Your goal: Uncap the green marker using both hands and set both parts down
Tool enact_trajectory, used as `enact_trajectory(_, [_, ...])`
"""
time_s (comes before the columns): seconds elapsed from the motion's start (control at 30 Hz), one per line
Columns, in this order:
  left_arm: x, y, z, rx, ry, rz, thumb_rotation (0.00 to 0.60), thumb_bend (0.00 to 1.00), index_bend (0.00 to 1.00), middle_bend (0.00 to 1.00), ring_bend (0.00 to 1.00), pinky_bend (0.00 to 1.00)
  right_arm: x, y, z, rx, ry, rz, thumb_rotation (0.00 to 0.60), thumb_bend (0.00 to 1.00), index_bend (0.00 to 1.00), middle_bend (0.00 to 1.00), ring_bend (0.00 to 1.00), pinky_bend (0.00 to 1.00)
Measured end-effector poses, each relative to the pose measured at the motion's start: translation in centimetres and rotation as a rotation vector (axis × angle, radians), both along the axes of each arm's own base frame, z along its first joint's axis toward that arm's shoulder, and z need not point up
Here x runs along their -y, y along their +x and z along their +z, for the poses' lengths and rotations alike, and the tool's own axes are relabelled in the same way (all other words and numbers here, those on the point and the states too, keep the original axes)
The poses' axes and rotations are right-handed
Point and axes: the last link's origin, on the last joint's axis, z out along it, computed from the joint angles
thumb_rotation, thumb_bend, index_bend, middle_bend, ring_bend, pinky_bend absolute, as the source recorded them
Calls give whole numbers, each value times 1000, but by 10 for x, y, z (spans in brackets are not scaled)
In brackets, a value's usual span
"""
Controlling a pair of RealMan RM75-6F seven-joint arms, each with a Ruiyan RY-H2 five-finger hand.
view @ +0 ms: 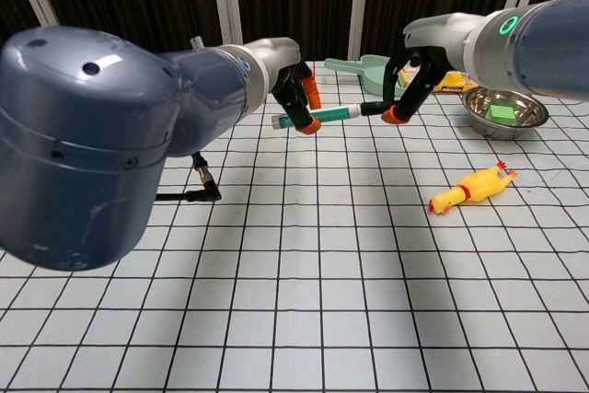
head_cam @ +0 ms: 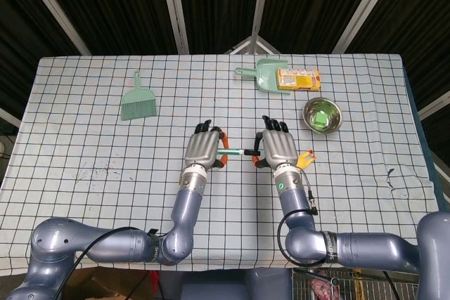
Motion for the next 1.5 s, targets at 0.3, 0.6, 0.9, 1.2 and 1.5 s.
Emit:
enact_trajectory(0.3, [0,-1,1,-7,2,4,600,588,671,232,0,0,0,-4,0,-11,7,-12,600,374,648,0,39,0])
enact_trajectory(0.6, [0,-11,2,-29,-6,12,600,588,671,230,0,0,1,-13,0,-13,7,-33,600,374,648,0,39,0])
enact_trajectory(0.9, [-6,-44,9,-62,-10,54,600,587,592,196,0,0,4,-30,-13,21,44,-74,600,374,548,0,33,0])
enact_trajectory(1.2, [-8,-56,7,-62,-49,60,600,587,332,101,0,0,0,-34,-18,-12,110,-94,600,322,161,0,1,0])
enact_trajectory(1.5, [-4,-59,25,-99,-64,62,600,551,124,35,0,0,1,-30,-4,-19,104,-108,600,169,35,0,0,0])
